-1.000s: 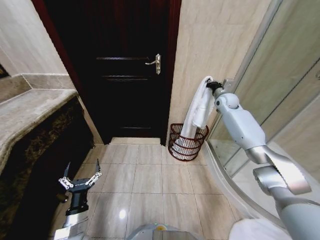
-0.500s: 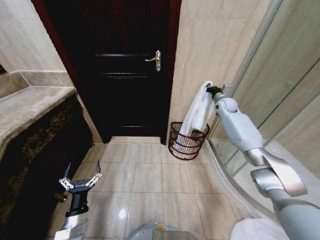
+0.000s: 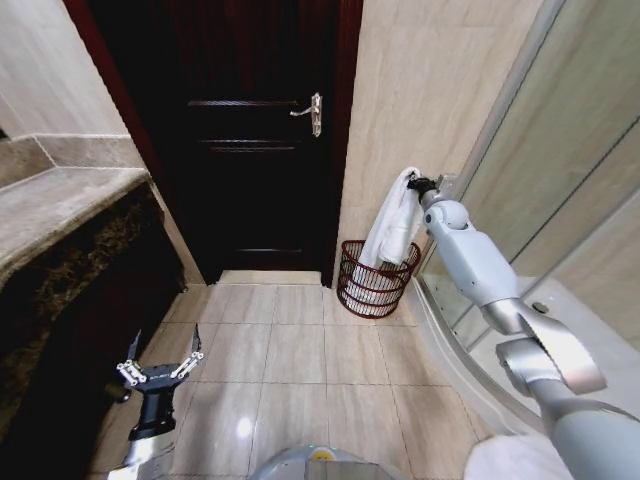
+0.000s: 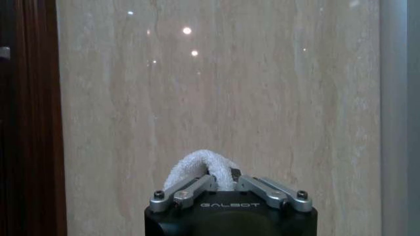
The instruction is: Discard the used towel into the hamper.
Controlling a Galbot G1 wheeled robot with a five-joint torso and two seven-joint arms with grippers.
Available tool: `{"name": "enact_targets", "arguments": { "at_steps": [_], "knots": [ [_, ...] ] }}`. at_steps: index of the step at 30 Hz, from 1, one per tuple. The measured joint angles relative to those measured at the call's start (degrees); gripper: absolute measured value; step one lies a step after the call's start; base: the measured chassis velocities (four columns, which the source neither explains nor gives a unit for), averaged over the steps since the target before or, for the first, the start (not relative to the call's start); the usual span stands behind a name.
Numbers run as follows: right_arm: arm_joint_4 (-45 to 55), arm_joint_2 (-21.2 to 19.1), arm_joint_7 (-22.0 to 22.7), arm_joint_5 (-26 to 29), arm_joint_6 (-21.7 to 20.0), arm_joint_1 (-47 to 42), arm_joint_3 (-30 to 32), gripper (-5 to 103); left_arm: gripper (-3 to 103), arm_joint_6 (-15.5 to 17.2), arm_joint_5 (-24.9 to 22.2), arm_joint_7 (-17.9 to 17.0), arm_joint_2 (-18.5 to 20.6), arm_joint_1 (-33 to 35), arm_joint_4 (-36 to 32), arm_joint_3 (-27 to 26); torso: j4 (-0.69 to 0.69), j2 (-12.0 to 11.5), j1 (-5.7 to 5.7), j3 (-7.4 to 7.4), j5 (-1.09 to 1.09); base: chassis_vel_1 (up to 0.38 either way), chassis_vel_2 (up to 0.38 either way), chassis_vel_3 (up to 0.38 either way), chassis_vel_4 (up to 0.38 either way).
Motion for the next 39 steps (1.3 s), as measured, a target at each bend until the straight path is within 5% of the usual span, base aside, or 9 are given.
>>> {"name": "enact_targets", "arguments": {
  "at_steps": [39],
  "knots": [
    [-6.41, 3.64, -1.93, -3.81, 2.00, -0.13, 1.91, 2, 100, -1.89, 0.12, 0.37, 0.00, 1.67, 0.23, -0.12, 0.00, -8.68, -3.16, -5.51, 0.01, 0.000, 0.000, 0.000, 0.000]
  ]
}}
